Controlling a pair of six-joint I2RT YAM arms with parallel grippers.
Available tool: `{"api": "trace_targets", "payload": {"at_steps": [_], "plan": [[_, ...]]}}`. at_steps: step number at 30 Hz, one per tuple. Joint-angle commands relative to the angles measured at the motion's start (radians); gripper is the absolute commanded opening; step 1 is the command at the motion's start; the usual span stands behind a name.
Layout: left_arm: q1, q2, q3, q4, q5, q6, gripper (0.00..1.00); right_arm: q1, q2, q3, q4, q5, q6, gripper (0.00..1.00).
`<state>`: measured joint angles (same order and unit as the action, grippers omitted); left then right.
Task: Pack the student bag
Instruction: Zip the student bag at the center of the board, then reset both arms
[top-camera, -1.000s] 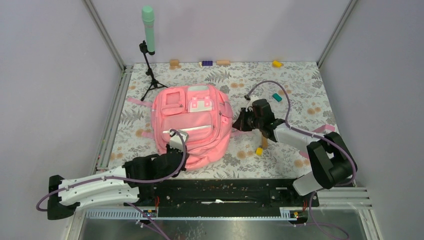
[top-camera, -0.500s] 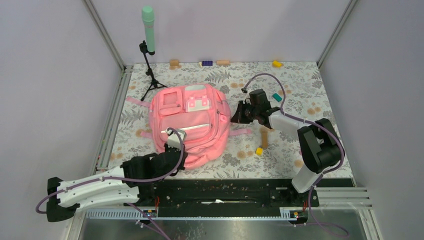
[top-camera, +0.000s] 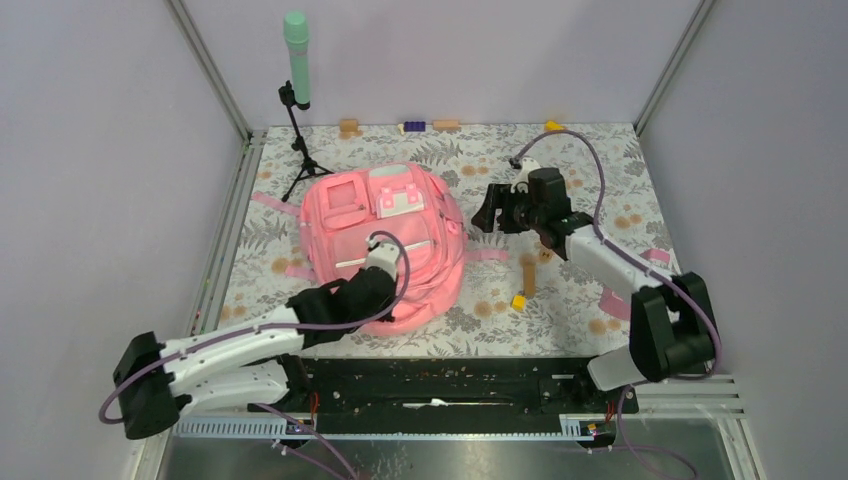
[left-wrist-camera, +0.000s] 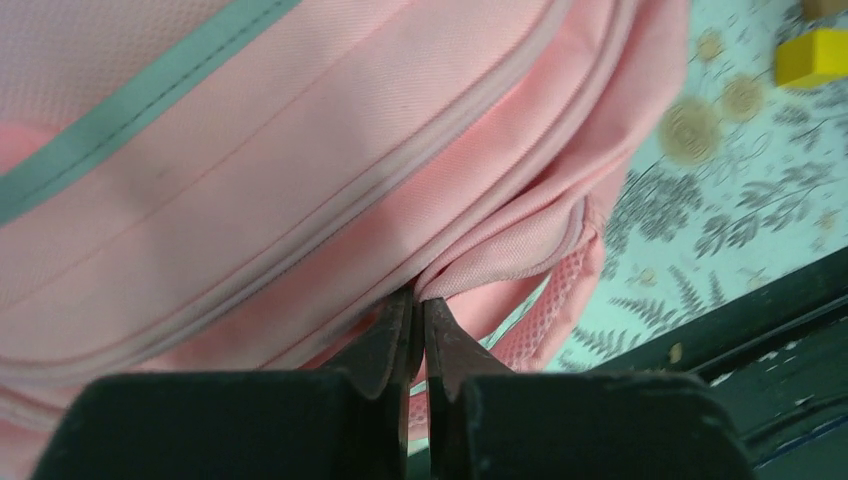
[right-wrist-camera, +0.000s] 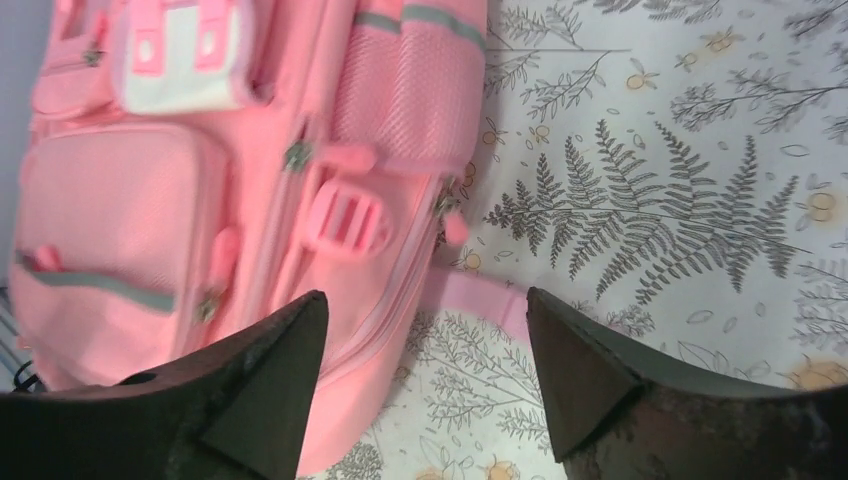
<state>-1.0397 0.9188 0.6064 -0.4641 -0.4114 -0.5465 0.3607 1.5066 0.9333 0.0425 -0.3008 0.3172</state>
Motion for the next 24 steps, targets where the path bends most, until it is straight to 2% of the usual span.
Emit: {"api": "trace_targets", "payload": {"at_steps": [1,3,4,7,9,12,15,24], "plan": [[0.082,0.157,0.134,0.332,0.081,0.07,0.04,-0.017,-0.141,-0.018,-0.112,0.03,-0.048,0.82],[0.133,0.214,0.168,0.384,0.135,0.078,0.16,-0.04,-0.188,-0.024,-0.166,0.043,-0.052,0.84],[0.156,0.239,0.183,0.403,0.162,0.082,0.25,-0.052,-0.215,-0.03,-0.188,0.046,-0.047,0.84],[0.197,0.284,0.228,0.434,0.198,0.108,0.73,-0.1,-0.303,-0.068,-0.224,0.06,-0.038,0.85],[0.202,0.28,0.24,0.447,0.202,0.136,0.9,-0.118,-0.37,-0.095,-0.245,0.099,-0.045,0.87],[0.209,0.232,0.231,0.458,0.21,0.176,0.98,-0.135,-0.461,-0.112,-0.298,0.17,-0.072,0.89],[0.251,0.161,0.22,0.41,0.206,0.188,0.99,-0.145,-0.558,-0.12,-0.343,0.237,-0.094,0.91],[0.488,-0.157,0.265,0.101,0.189,0.21,0.99,-0.147,-0.849,-0.144,-0.36,0.372,-0.181,0.94]]}}
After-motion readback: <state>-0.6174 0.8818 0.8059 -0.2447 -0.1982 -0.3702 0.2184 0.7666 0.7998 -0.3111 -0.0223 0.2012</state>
